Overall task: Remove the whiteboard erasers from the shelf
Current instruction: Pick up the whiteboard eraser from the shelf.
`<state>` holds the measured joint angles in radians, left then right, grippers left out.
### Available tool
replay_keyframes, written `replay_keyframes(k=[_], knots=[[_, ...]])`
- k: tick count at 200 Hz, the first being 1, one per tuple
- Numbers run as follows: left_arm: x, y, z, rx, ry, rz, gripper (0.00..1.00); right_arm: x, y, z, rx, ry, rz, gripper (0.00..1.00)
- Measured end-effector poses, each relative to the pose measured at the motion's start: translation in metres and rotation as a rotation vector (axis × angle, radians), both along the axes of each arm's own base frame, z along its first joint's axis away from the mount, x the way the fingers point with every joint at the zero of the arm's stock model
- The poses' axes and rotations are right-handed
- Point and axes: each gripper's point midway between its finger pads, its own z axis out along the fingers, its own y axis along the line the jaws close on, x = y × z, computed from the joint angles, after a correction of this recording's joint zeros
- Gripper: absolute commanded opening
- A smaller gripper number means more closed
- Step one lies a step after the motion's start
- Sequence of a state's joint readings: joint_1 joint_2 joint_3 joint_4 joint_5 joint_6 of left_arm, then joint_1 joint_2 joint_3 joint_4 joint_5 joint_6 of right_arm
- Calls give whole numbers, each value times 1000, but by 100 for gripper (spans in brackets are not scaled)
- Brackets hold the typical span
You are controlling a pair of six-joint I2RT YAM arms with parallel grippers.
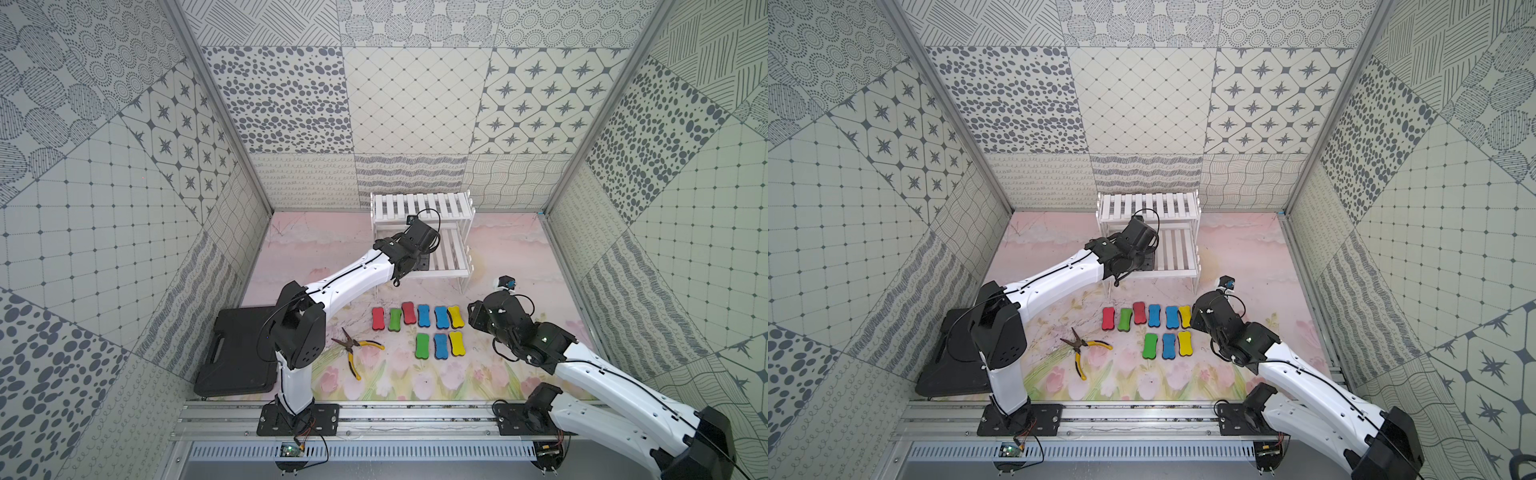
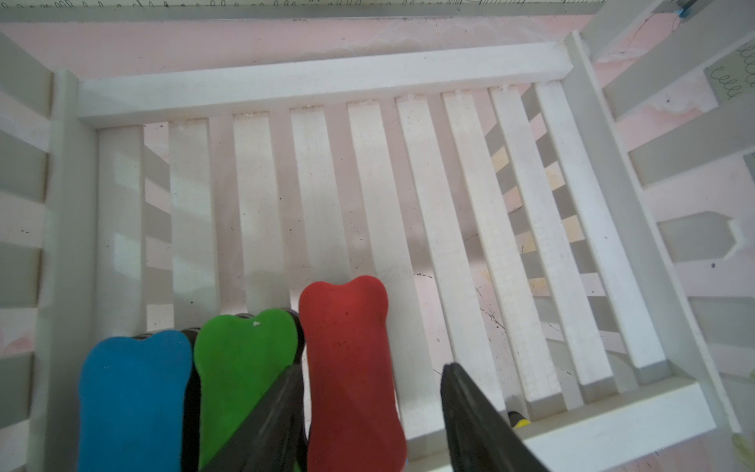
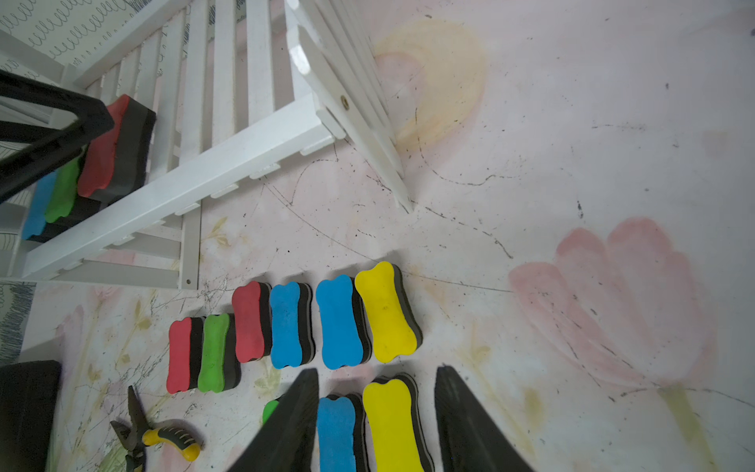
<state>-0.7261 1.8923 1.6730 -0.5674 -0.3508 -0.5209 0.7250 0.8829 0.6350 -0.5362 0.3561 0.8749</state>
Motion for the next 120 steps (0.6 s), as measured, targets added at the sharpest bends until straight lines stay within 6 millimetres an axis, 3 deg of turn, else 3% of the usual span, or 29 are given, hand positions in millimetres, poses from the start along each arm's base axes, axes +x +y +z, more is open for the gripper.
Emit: replay_keyframes(k=[120], knots=[[3, -2, -11, 29, 10, 6, 56, -1, -6, 1, 15, -8, -13, 50]])
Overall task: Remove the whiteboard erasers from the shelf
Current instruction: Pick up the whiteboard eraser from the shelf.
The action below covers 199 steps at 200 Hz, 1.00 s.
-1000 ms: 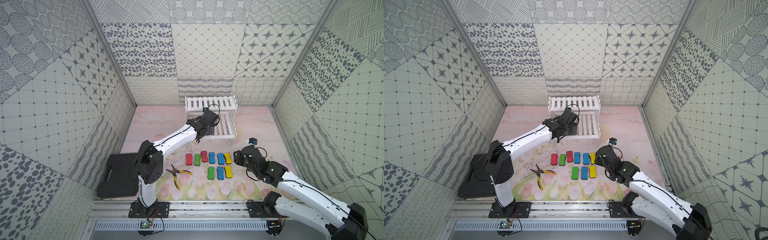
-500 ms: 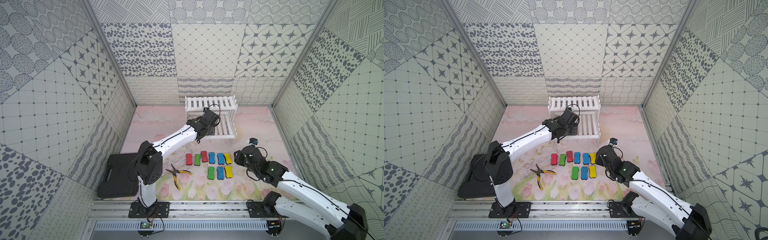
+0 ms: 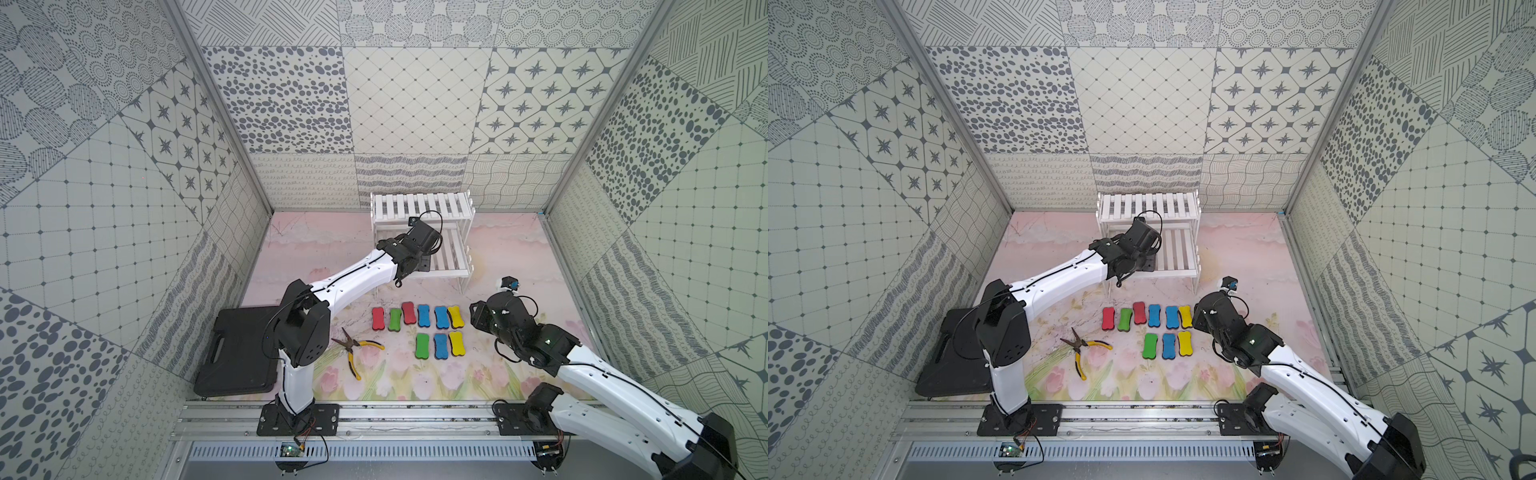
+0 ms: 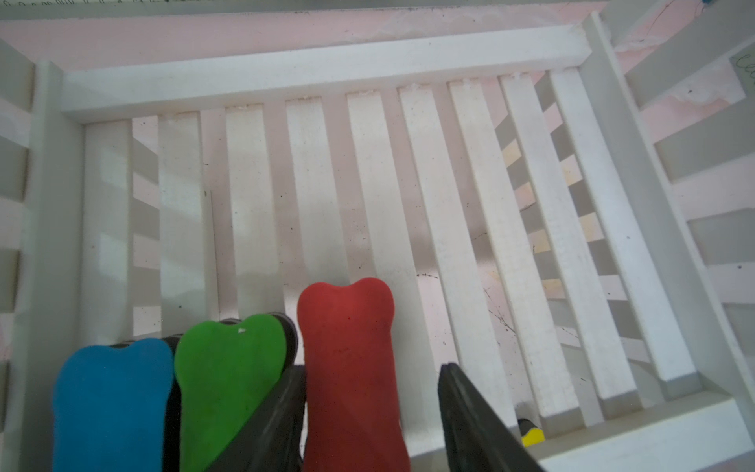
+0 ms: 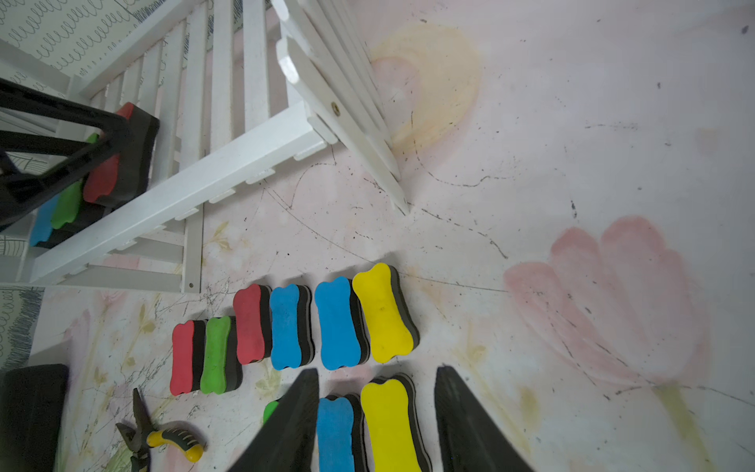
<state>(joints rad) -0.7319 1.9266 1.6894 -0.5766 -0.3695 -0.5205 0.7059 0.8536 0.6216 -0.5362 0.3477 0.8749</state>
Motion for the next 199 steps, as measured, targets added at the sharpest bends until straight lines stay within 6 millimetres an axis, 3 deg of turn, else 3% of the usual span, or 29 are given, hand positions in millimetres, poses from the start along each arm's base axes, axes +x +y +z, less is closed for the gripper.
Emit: replay_keyframes(k=[44, 134, 165, 199], knots=[[-2, 0, -3, 23, 16, -9, 51, 1, -2, -2, 1, 5, -6, 50], [-3, -5, -10, 51, 46, -13, 31, 0, -6, -3, 11, 5, -15, 50], [-22, -2, 0, 25, 36, 2, 30, 1, -8, -1, 9, -2, -17, 50], [-63, 13, 10, -16, 47, 24, 29, 2, -11, -1, -3, -6, -17, 50]])
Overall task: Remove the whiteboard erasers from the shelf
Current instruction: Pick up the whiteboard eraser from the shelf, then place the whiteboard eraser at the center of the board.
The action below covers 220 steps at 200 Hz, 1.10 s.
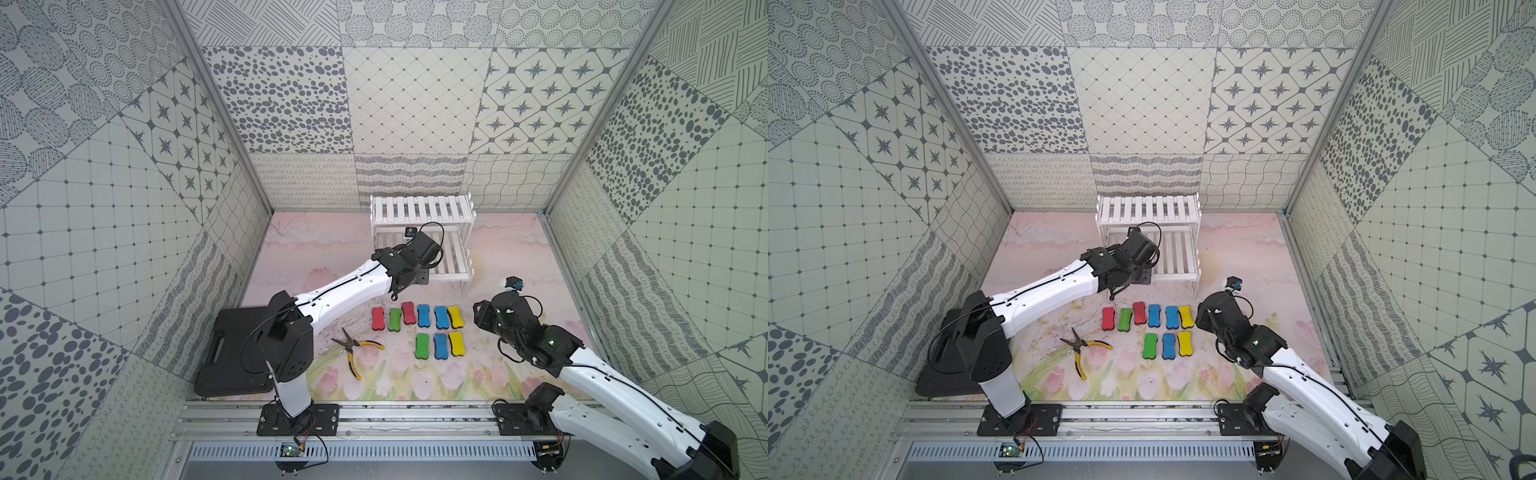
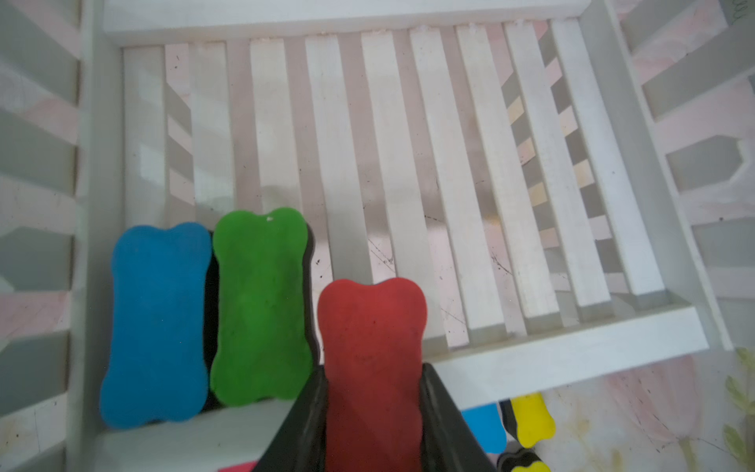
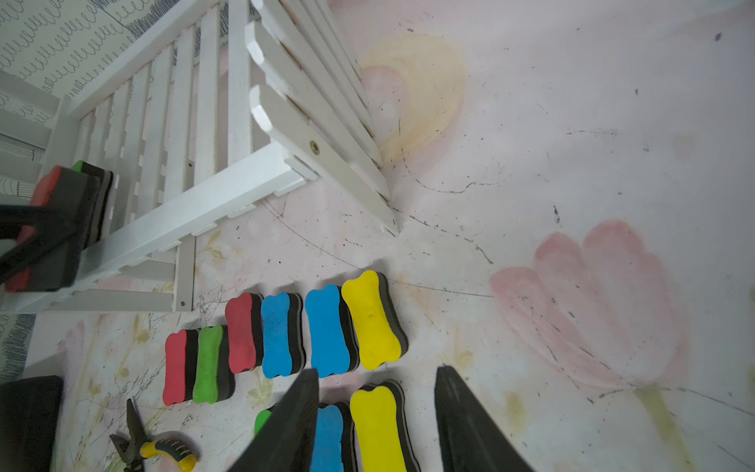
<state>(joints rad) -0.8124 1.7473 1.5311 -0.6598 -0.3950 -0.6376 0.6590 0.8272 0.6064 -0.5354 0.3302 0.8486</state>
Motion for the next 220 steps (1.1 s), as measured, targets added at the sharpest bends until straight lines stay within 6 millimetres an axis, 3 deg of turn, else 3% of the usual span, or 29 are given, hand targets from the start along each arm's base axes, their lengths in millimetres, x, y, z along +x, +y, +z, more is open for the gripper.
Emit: replay_keyframes(k=[49, 97, 142, 220], knots=[[-74, 26, -7, -43, 70, 9, 28, 3, -3, 1, -4, -6, -5, 50], [-141, 35, -58, -36, 276, 8, 26, 7, -6, -1, -16, 0, -3, 50], [-163, 17, -93, 0, 411, -2, 25, 11, -10, 10, -6, -23, -12, 50], [-166, 9, -135, 92, 494, 6, 22, 16, -26, 45, 22, -109, -54, 50]])
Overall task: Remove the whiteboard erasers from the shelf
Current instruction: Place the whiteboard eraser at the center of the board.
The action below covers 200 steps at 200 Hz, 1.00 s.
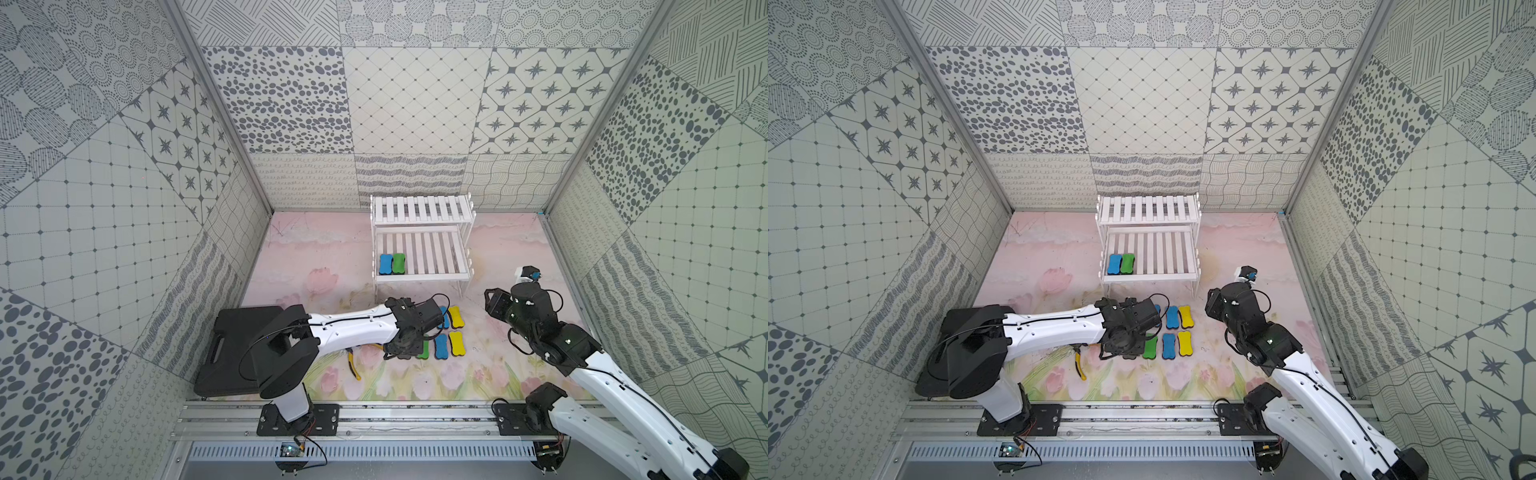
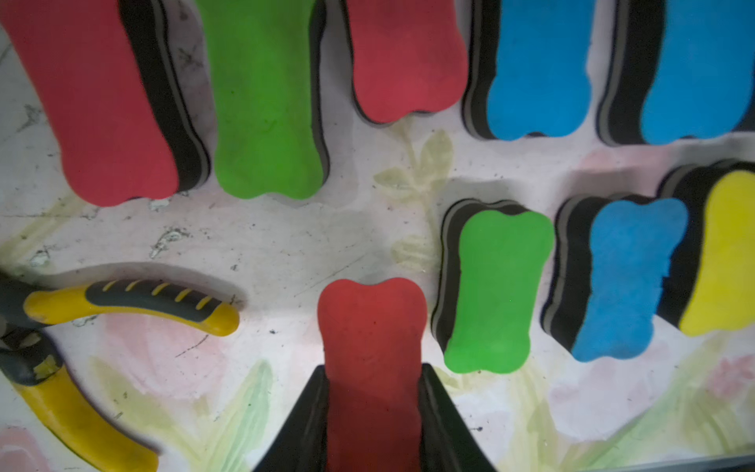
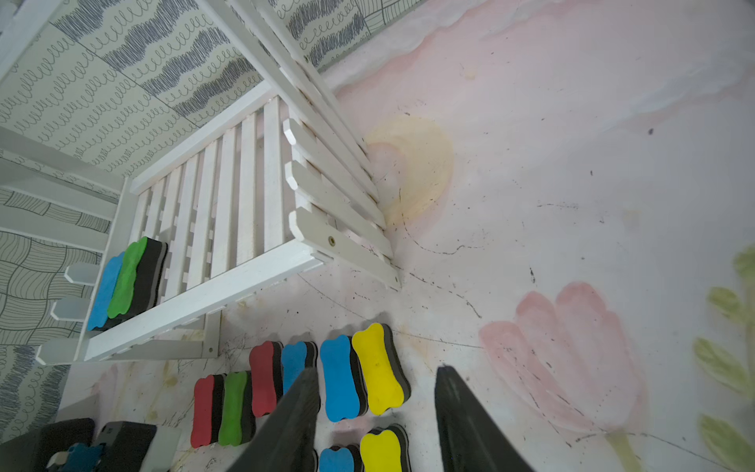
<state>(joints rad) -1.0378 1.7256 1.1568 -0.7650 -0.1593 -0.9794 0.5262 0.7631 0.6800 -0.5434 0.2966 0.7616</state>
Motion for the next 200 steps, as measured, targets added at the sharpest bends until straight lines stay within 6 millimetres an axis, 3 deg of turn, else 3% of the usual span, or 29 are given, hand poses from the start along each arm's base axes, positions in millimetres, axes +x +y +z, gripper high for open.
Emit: replay_keyframes(k=[77, 159, 200], knots=[[10, -7, -16, 37, -15, -11, 24, -5, -12, 7, -8, -9, -22, 50], [15, -15, -20, 34, -23, -35, 49, -4, -15, 6, -10, -2, -34, 50], [14, -14, -19, 32, -23, -36, 52, -4, -15, 4, -10, 6, -31, 51]])
